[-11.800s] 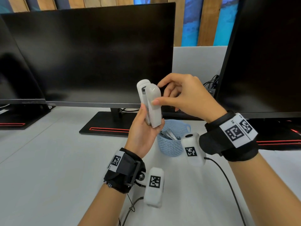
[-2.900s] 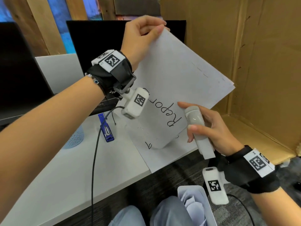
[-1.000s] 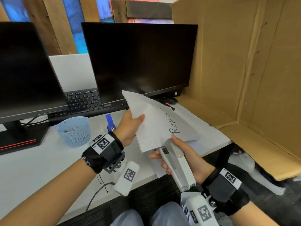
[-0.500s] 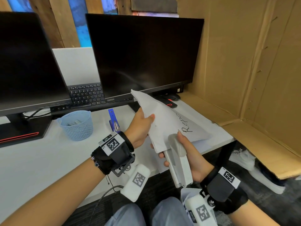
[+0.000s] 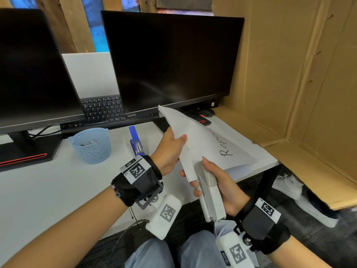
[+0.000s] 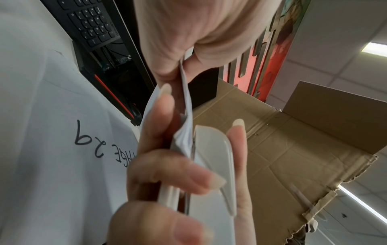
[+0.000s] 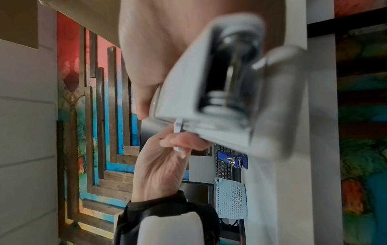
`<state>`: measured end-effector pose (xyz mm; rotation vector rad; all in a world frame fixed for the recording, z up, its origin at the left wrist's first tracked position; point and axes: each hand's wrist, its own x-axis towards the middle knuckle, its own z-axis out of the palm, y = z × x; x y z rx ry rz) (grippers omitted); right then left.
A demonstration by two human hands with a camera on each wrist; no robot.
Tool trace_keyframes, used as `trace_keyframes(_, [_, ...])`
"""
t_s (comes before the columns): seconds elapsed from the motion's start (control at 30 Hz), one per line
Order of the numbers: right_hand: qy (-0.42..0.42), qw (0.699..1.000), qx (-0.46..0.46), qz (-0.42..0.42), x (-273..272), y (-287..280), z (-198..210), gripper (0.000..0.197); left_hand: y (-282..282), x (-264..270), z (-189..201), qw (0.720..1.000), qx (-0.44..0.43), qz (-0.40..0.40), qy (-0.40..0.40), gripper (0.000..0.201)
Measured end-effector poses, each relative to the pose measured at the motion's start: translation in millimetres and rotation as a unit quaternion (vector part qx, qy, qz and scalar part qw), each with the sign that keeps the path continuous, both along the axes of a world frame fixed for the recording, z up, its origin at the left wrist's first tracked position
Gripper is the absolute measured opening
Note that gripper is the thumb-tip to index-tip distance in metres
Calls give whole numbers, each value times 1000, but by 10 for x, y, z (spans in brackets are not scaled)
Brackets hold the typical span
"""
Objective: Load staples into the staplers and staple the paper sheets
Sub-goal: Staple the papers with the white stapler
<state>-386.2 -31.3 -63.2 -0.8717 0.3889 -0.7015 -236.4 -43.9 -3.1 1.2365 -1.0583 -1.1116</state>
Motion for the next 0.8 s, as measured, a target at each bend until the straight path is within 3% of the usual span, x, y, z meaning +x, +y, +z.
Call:
trace_keyframes(0.43, [11, 1000, 0, -2, 37, 31, -1, 47, 19, 30, -18, 1000, 10, -9, 9, 41])
trace_keyframes(0.63, [15, 1000, -5, -18, -8, -36, 11, 53, 64, 34, -10, 999, 7, -47, 18, 27])
trace_keyframes(0.8, [17, 1000, -12, 5, -52, -40, 38, 53, 50, 27, 7, 999, -14, -42, 9, 31])
